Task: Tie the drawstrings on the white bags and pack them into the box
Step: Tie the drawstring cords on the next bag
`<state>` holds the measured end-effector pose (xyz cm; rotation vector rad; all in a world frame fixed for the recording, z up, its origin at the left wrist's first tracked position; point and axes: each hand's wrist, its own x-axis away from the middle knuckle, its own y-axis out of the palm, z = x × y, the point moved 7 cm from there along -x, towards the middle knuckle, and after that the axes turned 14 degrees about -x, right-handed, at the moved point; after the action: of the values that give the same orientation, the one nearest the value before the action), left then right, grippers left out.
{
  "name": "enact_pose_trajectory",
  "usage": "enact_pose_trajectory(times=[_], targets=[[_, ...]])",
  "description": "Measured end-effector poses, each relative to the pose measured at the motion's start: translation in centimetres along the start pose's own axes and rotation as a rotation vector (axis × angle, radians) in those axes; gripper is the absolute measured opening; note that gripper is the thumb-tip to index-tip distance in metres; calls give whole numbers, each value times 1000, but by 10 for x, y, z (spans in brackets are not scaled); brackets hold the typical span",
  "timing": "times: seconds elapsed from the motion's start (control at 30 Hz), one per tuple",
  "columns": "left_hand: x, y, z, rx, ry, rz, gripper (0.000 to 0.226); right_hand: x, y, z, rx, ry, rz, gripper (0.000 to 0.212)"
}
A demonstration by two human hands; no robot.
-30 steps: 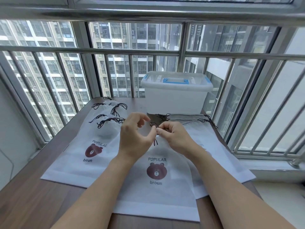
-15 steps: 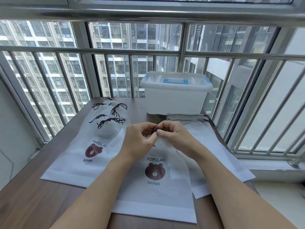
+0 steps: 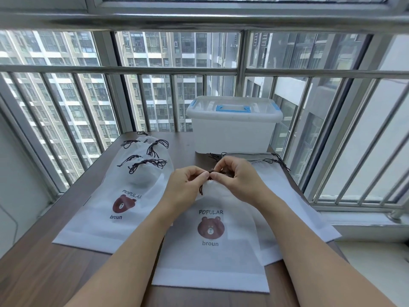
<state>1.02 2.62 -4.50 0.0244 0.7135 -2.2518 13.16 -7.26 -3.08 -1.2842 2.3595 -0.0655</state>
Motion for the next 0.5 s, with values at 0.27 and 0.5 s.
enact_pose_trajectory(times=[0.27, 0.5], targets=[[2, 12, -3, 446, -117, -181, 14, -2, -1, 0, -169, 14, -12, 14], [3, 2, -4, 315, -81, -98, 7, 2, 2, 1, -212, 77, -39, 13]])
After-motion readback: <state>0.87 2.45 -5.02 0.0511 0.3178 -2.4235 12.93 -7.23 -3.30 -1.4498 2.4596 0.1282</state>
